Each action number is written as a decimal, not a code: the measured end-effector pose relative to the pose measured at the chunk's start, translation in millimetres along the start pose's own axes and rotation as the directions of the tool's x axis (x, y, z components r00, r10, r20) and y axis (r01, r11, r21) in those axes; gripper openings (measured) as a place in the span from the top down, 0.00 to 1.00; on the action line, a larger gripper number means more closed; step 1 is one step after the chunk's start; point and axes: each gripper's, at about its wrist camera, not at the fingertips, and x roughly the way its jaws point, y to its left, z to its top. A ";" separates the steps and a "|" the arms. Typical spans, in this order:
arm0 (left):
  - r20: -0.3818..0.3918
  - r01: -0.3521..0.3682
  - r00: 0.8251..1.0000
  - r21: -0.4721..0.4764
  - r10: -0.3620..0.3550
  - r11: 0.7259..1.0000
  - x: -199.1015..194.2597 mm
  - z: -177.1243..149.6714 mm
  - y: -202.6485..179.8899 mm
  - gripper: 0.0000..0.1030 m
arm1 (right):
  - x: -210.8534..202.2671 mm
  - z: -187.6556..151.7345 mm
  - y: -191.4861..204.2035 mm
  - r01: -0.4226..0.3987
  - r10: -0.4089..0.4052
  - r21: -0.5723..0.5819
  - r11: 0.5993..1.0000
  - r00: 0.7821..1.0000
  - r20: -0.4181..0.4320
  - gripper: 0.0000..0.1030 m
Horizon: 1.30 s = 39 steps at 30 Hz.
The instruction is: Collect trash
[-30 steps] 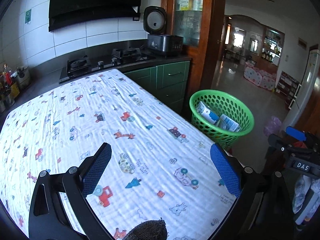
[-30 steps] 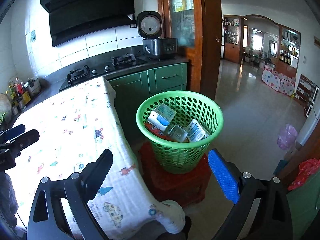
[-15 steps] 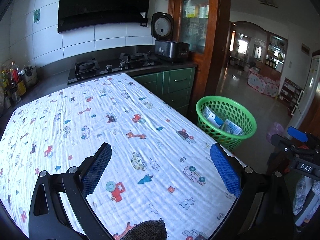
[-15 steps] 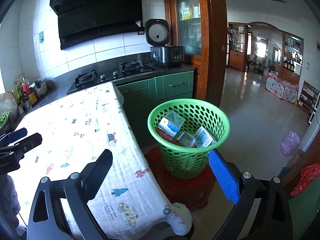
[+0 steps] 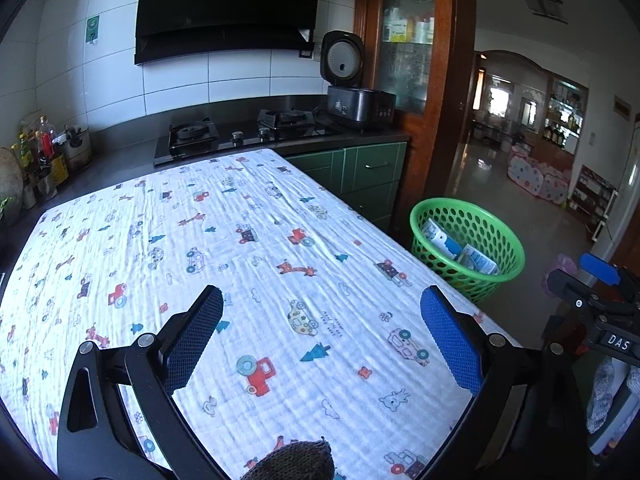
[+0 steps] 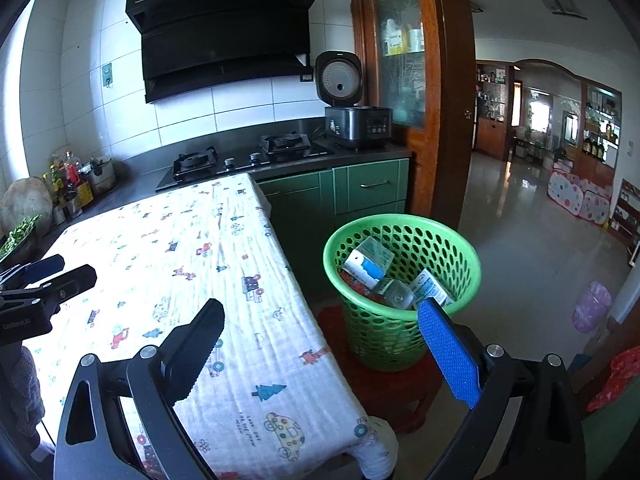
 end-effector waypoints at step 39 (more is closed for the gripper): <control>-0.006 -0.107 0.994 -0.075 0.107 0.991 -9.4 -9.7 35.2 0.05 | 21.2 -1.4 45.8 -0.135 0.133 -0.088 0.987 0.991 -0.023 0.08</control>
